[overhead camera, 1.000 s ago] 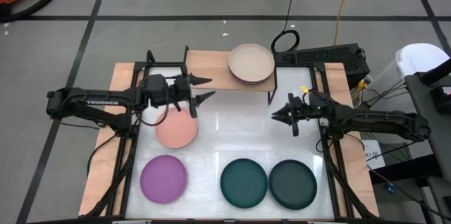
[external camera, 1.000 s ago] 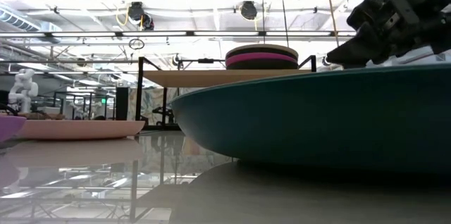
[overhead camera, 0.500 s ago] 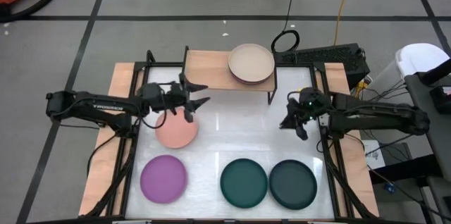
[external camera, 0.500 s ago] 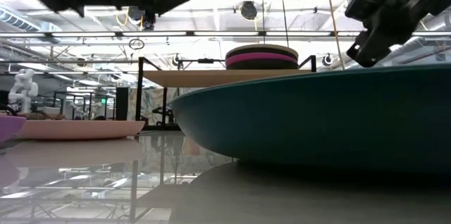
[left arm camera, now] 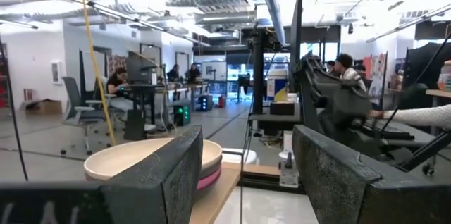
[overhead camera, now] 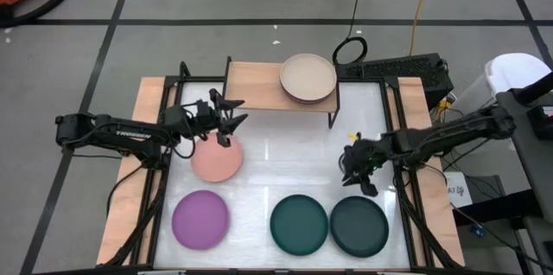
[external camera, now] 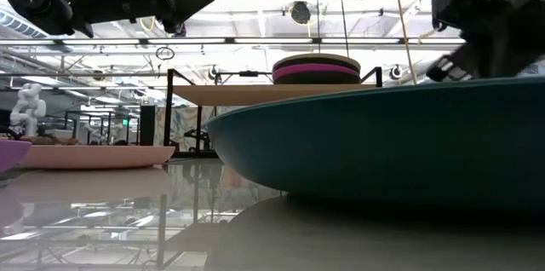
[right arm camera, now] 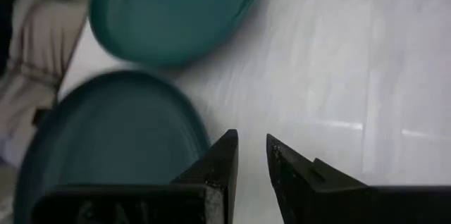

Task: Place and stack plates onto a shelf
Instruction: Put the black plate on the shelf

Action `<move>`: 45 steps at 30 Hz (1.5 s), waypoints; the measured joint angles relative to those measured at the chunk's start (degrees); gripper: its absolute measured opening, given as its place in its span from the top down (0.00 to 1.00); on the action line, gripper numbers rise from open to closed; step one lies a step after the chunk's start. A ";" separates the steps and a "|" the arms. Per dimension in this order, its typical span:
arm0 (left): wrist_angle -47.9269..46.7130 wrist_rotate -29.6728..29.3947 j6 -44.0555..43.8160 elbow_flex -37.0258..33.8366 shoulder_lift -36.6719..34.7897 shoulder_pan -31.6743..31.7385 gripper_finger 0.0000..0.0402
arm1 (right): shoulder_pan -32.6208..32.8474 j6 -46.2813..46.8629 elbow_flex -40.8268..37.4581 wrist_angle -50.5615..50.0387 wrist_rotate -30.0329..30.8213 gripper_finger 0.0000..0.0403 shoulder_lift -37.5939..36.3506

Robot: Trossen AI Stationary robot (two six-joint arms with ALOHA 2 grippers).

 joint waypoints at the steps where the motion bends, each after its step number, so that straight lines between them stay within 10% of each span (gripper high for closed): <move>1: 0.02 0.00 0.12 0.00 0.00 0.00 0.44 | 0.88 -0.08 0.00 0.15 0.17 0.85 1.36; 26: 0.22 0.00 -1.44 0.09 0.00 -0.02 0.44 | 7.77 3.86 -0.02 8.51 0.95 0.85 19.02; 45: 0.34 0.00 -1.91 0.09 0.00 -0.02 0.44 | 5.83 7.63 0.88 -2.80 8.87 0.99 7.81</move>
